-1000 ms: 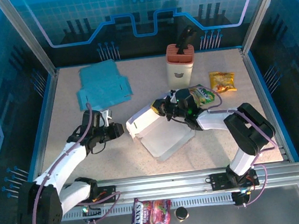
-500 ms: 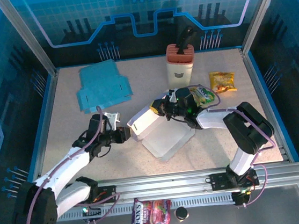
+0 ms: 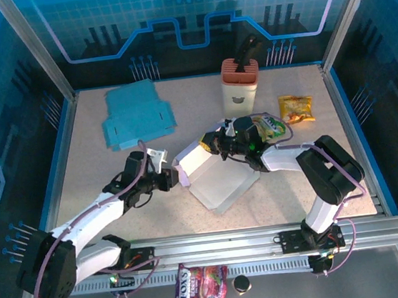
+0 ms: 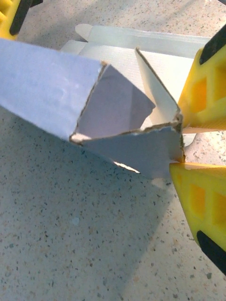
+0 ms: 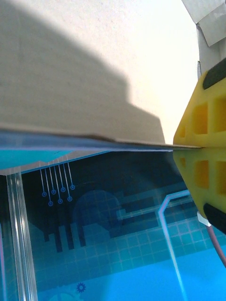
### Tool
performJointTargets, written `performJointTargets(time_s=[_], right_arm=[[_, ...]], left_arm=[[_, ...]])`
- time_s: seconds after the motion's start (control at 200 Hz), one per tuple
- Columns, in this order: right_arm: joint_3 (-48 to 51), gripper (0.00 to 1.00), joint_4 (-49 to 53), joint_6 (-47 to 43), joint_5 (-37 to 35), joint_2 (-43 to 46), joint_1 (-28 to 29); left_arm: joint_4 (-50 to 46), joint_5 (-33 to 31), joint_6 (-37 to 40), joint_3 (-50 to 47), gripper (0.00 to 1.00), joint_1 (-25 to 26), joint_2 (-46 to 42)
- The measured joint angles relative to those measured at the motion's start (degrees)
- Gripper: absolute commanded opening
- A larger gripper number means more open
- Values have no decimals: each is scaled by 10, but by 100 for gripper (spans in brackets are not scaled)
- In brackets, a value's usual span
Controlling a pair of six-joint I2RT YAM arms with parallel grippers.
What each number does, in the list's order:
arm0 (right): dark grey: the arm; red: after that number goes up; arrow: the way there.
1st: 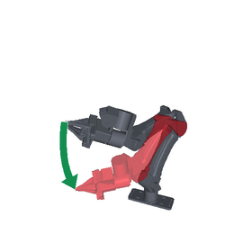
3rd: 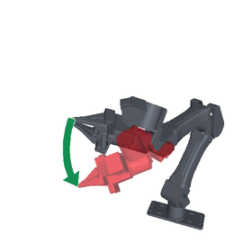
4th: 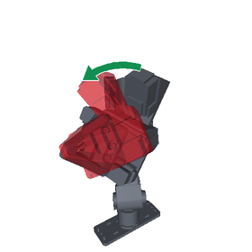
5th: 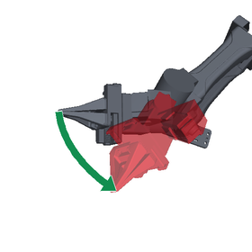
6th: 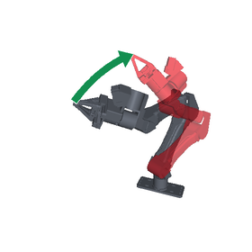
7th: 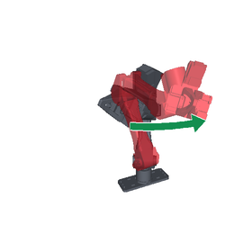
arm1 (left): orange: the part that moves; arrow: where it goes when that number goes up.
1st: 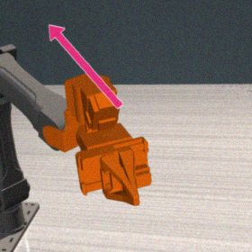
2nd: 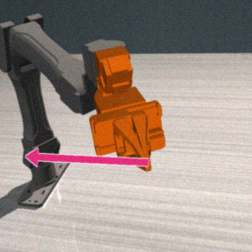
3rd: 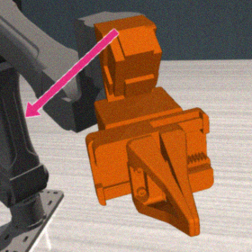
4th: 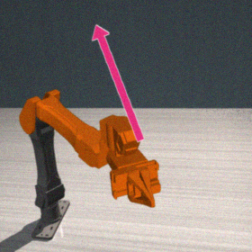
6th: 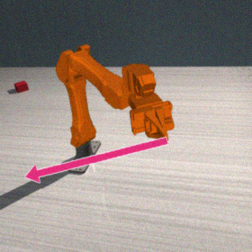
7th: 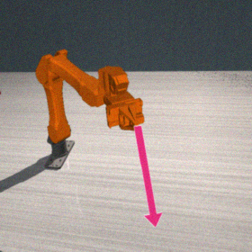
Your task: Fold the paper box
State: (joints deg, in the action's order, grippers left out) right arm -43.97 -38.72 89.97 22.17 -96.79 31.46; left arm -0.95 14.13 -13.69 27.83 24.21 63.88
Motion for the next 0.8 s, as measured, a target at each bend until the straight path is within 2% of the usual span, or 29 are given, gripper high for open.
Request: performJointTargets(time_s=[0.395, 0.64, 0.8], right_arm=[[0, 0, -13, 6, -2, -7, 2], [9, 0, -38, 12, -23, -7, 14], [22, 0, -61, 19, -51, -7, 23]], left_arm=[[30, -21, 2, 0, 24, 20, 19], [49, -70, -9, 0, 24, 50, 36], [66, -114, -27, 0, 27, 70, 53]])
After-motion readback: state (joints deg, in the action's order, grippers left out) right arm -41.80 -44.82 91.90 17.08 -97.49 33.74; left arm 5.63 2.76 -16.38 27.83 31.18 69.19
